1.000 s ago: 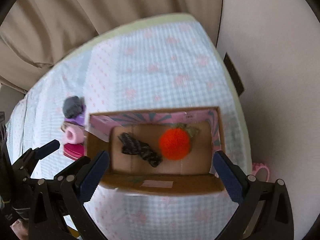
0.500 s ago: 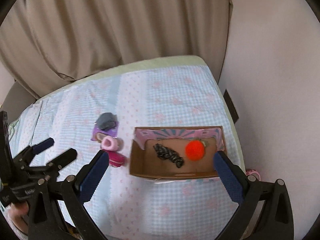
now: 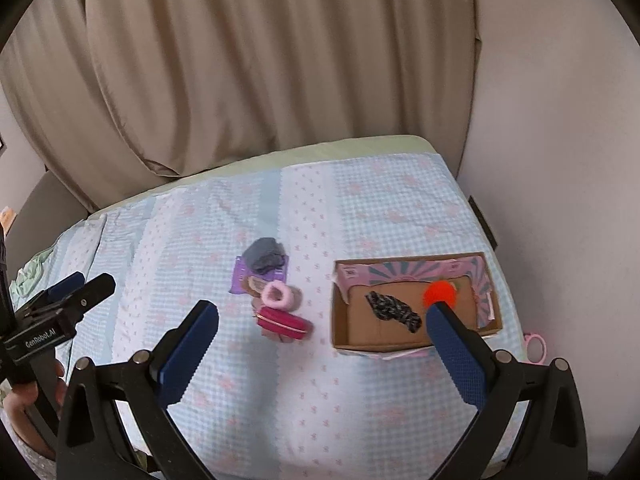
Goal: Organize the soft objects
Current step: 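Move both tools back toward the remaining pile of soft items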
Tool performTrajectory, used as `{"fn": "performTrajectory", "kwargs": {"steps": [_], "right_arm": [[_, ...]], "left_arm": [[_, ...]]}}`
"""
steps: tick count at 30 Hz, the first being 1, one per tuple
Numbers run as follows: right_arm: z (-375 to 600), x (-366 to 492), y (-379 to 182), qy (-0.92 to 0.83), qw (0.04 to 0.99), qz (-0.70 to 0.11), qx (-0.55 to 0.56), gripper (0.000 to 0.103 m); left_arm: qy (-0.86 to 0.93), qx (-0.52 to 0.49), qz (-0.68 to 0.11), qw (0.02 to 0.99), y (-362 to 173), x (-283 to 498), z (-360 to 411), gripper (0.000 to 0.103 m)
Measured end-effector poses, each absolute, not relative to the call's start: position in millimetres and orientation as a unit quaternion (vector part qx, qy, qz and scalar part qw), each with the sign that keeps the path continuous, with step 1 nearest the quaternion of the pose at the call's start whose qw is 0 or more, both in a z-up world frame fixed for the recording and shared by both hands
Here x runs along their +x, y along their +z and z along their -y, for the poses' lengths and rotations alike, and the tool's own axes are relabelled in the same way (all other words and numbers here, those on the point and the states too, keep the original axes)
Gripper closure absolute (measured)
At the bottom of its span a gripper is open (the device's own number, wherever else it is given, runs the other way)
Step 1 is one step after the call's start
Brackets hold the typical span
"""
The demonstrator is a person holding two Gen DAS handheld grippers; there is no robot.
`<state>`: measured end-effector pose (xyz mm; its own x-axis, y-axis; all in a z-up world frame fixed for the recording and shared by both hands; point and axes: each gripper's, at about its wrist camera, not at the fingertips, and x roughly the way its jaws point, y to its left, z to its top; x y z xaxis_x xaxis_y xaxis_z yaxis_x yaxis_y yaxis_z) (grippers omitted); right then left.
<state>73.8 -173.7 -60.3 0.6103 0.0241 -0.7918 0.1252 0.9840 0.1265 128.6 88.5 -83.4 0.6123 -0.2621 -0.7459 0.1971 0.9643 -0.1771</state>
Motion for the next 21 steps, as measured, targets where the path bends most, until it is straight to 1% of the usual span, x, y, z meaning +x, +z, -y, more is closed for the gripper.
{"fn": "performTrajectory", "kwargs": {"steps": [9, 15, 21], "right_arm": [[124, 104, -90, -0.023, 0.885, -0.456, 0.092, 0.000], [94, 132, -130, -0.030, 0.875, -0.471, 0.107, 0.000], [75, 168, -181, -0.039, 0.863, -0.488, 0.120, 0.000]], "left_arm": [[-0.150, -0.023, -0.438, 0.886, -110, 179, -127, 0.000], [-0.175, 0.005, -0.451, 0.875, -144, 229, -128, 0.000], [-0.201, 0.034, -0.460, 0.864, -188, 279, -111, 0.000]]}}
